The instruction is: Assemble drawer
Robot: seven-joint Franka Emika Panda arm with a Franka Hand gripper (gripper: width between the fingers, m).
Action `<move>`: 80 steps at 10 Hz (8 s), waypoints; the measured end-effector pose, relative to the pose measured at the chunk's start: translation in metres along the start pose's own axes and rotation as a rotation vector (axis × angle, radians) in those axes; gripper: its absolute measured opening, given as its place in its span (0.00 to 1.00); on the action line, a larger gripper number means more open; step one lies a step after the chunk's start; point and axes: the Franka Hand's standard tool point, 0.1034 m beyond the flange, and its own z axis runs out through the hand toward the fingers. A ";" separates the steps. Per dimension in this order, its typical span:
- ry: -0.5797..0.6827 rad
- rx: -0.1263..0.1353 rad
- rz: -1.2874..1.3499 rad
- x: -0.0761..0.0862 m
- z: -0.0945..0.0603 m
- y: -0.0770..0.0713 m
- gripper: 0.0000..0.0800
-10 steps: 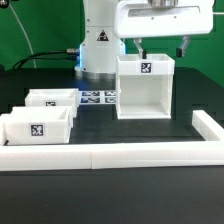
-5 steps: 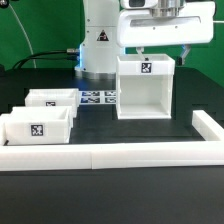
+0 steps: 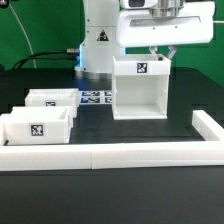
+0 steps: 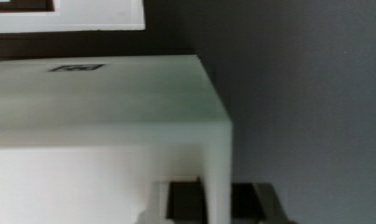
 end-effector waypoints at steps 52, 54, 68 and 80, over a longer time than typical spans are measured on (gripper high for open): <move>0.012 0.320 1.496 0.213 -0.016 -0.009 0.05; -0.002 0.324 1.493 0.227 -0.015 -0.011 0.05; -0.027 0.321 1.493 0.242 -0.013 -0.011 0.80; 0.013 0.254 0.835 0.211 -0.052 0.030 0.81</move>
Offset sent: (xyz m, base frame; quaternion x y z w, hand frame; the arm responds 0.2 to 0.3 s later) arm 0.0000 0.0000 0.0000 0.0000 0.0000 0.0000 1.0000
